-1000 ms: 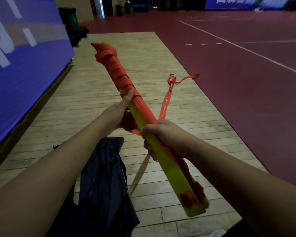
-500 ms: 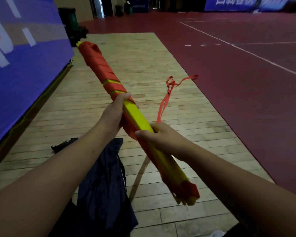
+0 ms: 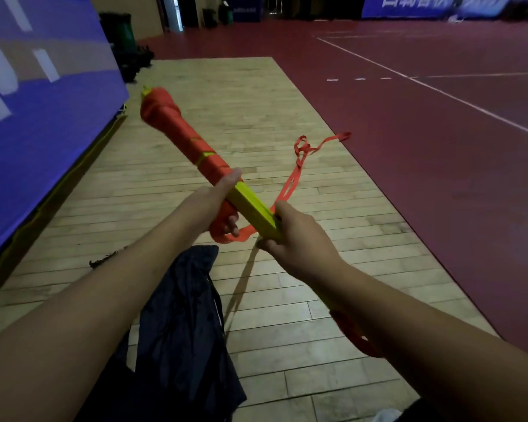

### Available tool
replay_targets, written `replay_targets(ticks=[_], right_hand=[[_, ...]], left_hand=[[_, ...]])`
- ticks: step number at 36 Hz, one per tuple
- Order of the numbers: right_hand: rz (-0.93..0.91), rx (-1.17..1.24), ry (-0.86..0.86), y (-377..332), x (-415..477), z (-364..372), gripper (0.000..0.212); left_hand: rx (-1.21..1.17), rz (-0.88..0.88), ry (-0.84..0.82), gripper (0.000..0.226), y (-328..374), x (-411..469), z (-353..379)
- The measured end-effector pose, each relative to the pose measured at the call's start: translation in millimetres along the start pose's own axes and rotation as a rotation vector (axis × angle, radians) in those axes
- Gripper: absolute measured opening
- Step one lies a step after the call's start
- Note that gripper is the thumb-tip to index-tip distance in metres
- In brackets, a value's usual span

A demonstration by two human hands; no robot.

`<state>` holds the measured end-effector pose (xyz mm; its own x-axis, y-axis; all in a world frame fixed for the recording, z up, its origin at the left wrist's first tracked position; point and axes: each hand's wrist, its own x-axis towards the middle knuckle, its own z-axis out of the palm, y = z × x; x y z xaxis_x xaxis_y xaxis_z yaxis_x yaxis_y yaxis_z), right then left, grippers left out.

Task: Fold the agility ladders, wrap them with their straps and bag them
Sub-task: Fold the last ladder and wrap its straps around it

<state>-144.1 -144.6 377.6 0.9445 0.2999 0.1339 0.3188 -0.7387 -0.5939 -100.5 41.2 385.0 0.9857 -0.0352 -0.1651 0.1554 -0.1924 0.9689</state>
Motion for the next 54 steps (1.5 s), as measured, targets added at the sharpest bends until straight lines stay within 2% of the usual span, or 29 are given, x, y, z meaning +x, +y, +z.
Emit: replay_targets(ticks=[2, 4, 7, 10, 12, 15, 17, 21, 23, 25, 28, 32, 35, 38, 40, 42, 44, 46, 50, 54], right_hand=[[-0.049, -0.163, 0.029, -0.9, -2.7, 3.3, 0.034], [-0.091, -0.160, 0.003, -1.2, -4.3, 6.3, 0.033], [-0.041, 0.118, -0.083, -3.0, -4.4, 7.9, 0.035], [0.131, 0.506, -0.222, -6.8, -4.1, 7.0, 0.058], [0.186, 0.595, -0.330, -7.7, -4.1, 4.6, 0.052], [0.171, 0.749, -0.507, -9.6, -4.8, 1.4, 0.020], [0.191, 0.867, -0.610, -11.7, -5.5, 0.3, 0.010], [0.114, 0.913, -0.681, -12.1, -3.4, -5.8, 0.015], [0.089, 1.030, -0.743, -12.5, -4.0, -10.4, 0.023], [0.121, 1.133, -0.770, -12.7, -4.8, -17.3, 0.022], [0.092, 0.982, -0.651, -10.1, -4.5, -25.2, 0.023], [0.103, 0.639, -0.319, -4.4, 1.1, -20.6, 0.021], [0.075, 0.316, -0.152, -3.2, 3.3, -10.1, 0.017], [-0.011, -0.113, -0.080, -2.3, -2.2, 0.9, 0.017], [-0.068, -0.181, -0.090, -4.1, -6.7, 4.1, 0.026], [-0.014, 0.066, -0.144, -6.7, -5.0, 0.7, 0.036], [0.117, 0.355, -0.202, -7.5, 0.7, -7.4, 0.043], [0.191, 0.482, -0.264, -7.1, 4.0, -15.5, 0.039], [0.229, 0.853, -0.436, -6.5, -0.9, -17.5, 0.038], [0.185, 0.995, -0.473, -11.6, -1.2, -10.2, 0.050]], left_hand=[[-0.016, 0.005, 0.080, 0.061, -2.5, 0.2, 6.7], [-0.112, 0.000, 0.145, 0.046, -3.6, -0.1, 6.3], [-0.233, 0.060, 0.152, 0.032, 0.8, -1.2, 1.3], [-0.322, 0.156, 0.113, 0.018, 6.6, -3.8, -2.0], [-0.363, 0.243, 0.044, 0.017, 9.6, -8.0, -1.6], [-0.388, 0.324, -0.045, 0.021, 11.9, -12.7, 0.8], [-0.367, 0.343, -0.088, 0.023, 12.7, -15.2, 2.6], [-0.361, 0.348, -0.164, 0.025, 10.2, -14.2, -0.7], [-0.375, 0.335, -0.177, 0.026, 8.2, -12.5, -5.2], [-0.377, 0.295, -0.159, 0.035, 5.4, -11.0, -8.5], [-0.273, 0.243, -0.128, 0.043, 2.8, -10.0, -9.5], [0.057, 0.116, -0.017, 0.063, 1.0, -3.9, -8.6], [0.045, 0.037, -0.100, 0.069, 2.0, -3.1, 0.3], [0.099, 0.027, 0.007, 0.058, -0.8, -5.1, 18.0], [0.053, 0.007, 0.091, 0.045, -3.0, -5.7, 22.9], [-0.144, -0.025, 0.145, 0.038, -1.4, -4.7, 18.9], [-0.289, -0.001, 0.143, 0.027, 2.7, -1.9, 12.4], [-0.373, 0.056, 0.096, 0.020, 6.2, -0.7, 9.9], [-0.398, 0.105, 0.058, 0.027, 6.9, 0.6, 8.5], [-0.379, 0.125, 0.063, 0.029, 9.5, 3.3, 0.6]])
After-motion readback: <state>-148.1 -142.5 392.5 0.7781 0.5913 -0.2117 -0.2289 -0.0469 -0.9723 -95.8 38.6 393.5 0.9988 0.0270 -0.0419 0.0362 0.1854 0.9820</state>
